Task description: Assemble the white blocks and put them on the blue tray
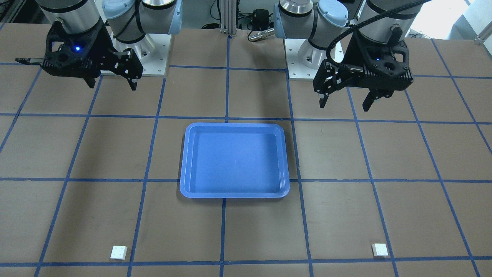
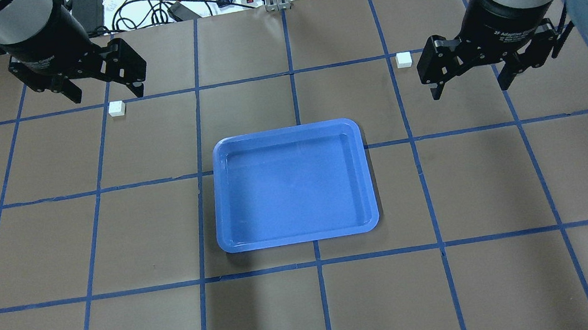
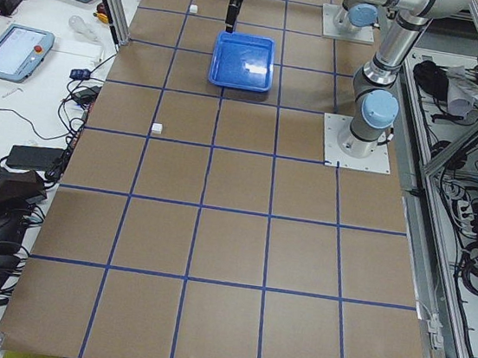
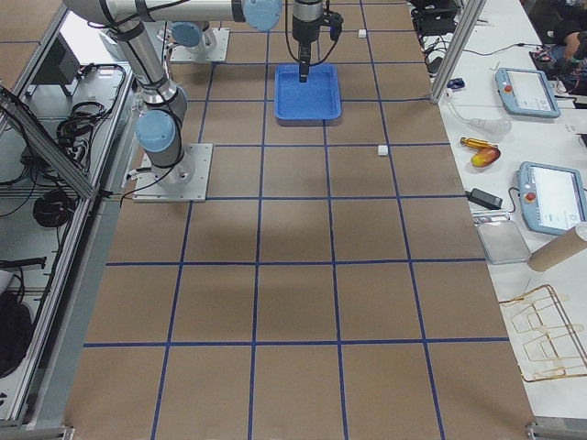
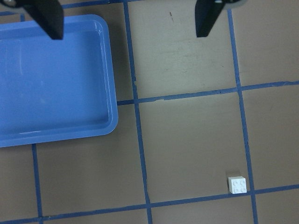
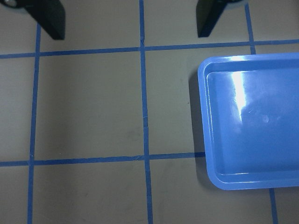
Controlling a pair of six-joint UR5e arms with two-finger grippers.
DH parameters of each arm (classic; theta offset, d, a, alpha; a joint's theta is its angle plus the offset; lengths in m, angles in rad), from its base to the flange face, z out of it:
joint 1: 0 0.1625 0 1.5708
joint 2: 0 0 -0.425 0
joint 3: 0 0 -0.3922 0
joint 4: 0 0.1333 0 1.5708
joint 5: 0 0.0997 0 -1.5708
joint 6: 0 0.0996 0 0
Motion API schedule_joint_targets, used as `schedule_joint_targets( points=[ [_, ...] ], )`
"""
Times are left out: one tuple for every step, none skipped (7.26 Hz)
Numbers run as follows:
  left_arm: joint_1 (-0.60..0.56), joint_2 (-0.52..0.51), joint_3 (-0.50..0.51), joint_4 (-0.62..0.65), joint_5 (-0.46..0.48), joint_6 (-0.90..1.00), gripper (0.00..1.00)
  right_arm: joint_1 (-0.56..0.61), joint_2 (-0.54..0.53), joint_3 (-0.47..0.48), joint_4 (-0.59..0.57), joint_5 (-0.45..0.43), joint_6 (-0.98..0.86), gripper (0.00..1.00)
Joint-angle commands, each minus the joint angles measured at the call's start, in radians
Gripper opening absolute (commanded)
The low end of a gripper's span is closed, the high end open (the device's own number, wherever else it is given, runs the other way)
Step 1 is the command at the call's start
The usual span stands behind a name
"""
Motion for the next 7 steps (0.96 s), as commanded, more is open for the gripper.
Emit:
schedule_joint_targets(
  points=[
    [0.000, 0.006, -0.002, -0.002, 0.000, -0.009, 1.00, 0.000, -0.001, 0.000, 0.000, 0.002, 0.000, 1.00],
    [0.003, 0.007, -0.002, -0.013, 0.000, -0.011, 1.00, -0.002, -0.001, 0.000, -0.002, 0.002, 0.000, 1.00],
    [0.007, 0.010, -0.002, -0.034, 0.000, -0.011, 1.00, -0.002, 0.000, 0.000, -0.005, 0.000, 0.000, 1.00],
    [0.007, 0.016, -0.002, -0.036, 0.000, -0.012, 1.00, 0.000, 0.002, 0.000, -0.005, -0.003, -0.002, 1.00],
    [0.007, 0.015, -0.004, -0.037, 0.000, -0.012, 1.00, 0.000, 0.002, 0.000, -0.004, -0.004, -0.008, 1.00],
    [0.009, 0.015, -0.004, -0.039, 0.000, -0.011, 1.00, 0.000, 0.003, 0.000, -0.005, -0.003, -0.008, 1.00],
    [0.009, 0.016, -0.002, -0.050, 0.000, -0.011, 1.00, 0.000, 0.005, 0.000, -0.005, 0.003, -0.012, 1.00]
  ],
)
